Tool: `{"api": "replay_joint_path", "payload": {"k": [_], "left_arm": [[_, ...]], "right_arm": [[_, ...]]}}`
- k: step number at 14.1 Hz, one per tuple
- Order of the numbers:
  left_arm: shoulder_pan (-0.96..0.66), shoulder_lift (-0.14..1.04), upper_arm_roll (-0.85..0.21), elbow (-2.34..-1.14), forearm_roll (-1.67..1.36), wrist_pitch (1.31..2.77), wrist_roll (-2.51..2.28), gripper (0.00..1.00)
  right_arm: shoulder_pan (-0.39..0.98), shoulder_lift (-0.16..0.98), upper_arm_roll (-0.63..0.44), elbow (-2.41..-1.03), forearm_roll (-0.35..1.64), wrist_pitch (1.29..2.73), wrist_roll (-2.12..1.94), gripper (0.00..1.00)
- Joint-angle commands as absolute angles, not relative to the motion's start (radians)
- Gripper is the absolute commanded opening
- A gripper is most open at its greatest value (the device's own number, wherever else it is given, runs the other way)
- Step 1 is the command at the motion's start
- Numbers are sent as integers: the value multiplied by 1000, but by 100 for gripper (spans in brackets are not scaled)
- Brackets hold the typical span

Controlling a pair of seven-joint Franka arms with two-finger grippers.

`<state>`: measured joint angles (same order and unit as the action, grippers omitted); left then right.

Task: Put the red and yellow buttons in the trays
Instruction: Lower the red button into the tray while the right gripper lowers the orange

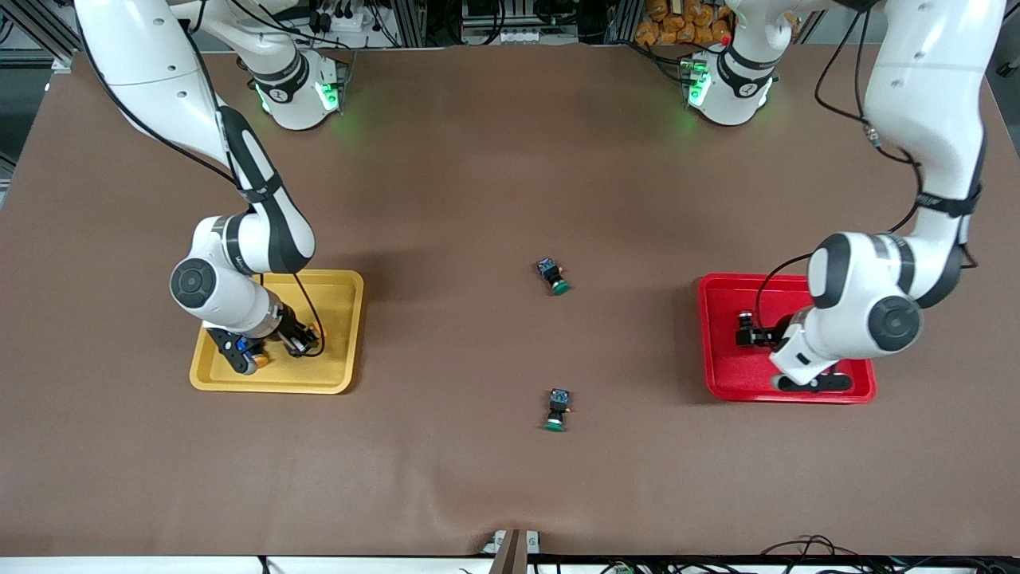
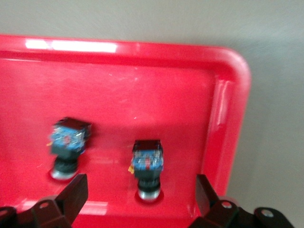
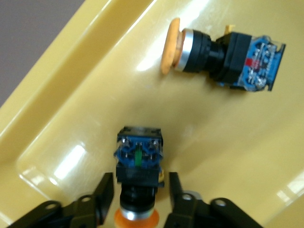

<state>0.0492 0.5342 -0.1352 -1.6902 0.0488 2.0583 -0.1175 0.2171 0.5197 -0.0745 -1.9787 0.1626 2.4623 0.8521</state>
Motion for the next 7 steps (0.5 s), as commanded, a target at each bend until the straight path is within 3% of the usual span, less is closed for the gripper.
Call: {"api": "replay_joint_path", "payload": {"k": [1, 7], "left_arm": [[57, 433, -146, -1619, 51, 1861, -104, 100], [58, 270, -149, -1450, 52, 1537, -98, 100]], "right_arm": [[207, 407, -67, -1983, 161, 2337, 825, 100], [149, 140, -71, -1965, 156, 2070, 476, 100]]}}
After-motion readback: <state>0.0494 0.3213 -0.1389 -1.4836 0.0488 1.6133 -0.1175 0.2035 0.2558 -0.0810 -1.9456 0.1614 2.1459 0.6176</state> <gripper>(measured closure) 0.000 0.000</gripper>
